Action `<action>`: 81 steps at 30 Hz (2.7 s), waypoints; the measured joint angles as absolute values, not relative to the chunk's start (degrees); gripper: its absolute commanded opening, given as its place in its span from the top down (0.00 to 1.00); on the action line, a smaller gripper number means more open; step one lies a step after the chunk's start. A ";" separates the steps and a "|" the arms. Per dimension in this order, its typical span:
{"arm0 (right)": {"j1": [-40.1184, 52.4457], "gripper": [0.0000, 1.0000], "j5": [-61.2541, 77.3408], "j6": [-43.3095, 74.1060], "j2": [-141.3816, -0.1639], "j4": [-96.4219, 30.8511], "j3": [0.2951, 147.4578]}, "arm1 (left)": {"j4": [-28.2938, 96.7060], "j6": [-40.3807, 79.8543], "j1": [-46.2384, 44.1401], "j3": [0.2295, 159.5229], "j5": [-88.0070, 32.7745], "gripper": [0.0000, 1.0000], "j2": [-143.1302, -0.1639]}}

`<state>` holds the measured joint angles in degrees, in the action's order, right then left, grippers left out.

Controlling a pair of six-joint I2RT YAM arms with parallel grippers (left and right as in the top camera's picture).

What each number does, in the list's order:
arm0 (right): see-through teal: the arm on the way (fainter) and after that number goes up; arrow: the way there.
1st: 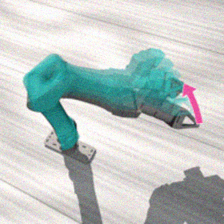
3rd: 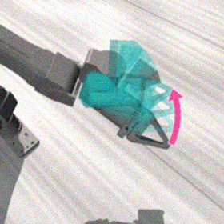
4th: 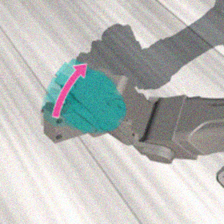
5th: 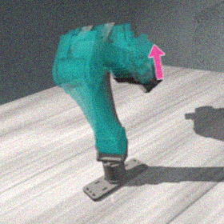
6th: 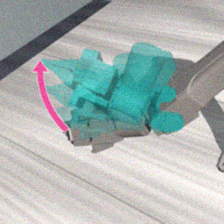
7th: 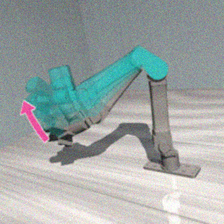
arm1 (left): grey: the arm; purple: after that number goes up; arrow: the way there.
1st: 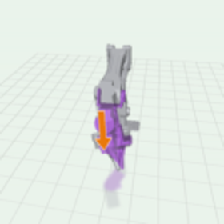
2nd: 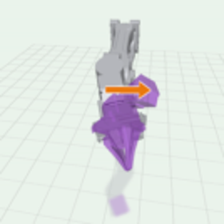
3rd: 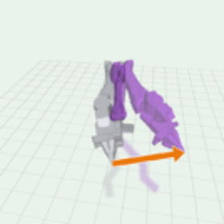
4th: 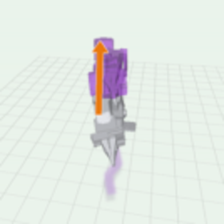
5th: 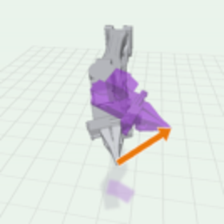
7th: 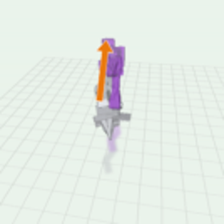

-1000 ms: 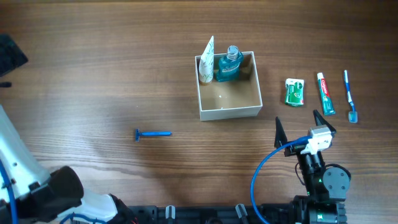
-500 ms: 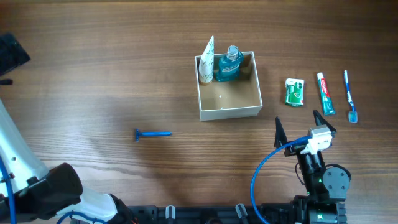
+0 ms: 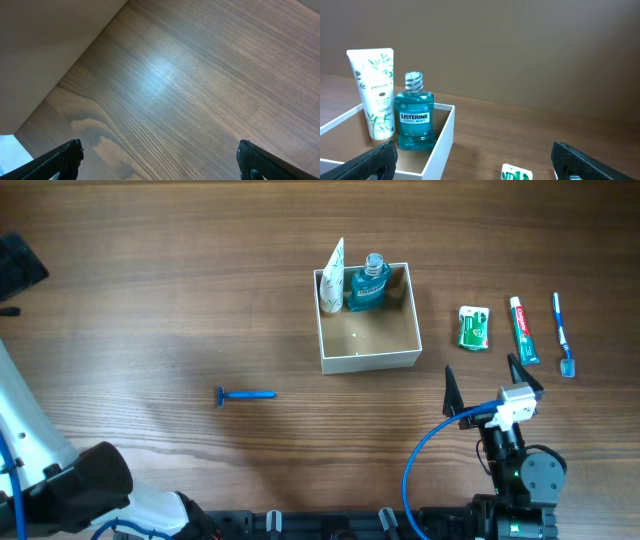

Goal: Pack container
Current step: 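Raise the right arm and move the right gripper over the Dettol soap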

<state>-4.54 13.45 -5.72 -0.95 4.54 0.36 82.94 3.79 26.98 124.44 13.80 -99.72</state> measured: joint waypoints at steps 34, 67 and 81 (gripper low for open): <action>-6.17 0.00 10.59 -10.33 -36.29 -12.38 45.80 | 82.91 3.81 26.96 124.44 13.65 0.00 -99.74; -6.22 0.00 13.19 -1.45 -92.55 -48.36 70.43 | 82.91 3.81 26.98 124.44 13.63 0.00 -99.77; -6.22 0.00 5.91 0.99 -103.02 -45.65 70.43 | 82.91 3.81 26.98 124.44 13.63 0.00 -99.74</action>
<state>-6.22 5.91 0.99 -103.02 -45.65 70.43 82.91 3.81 26.98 124.44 13.63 -99.74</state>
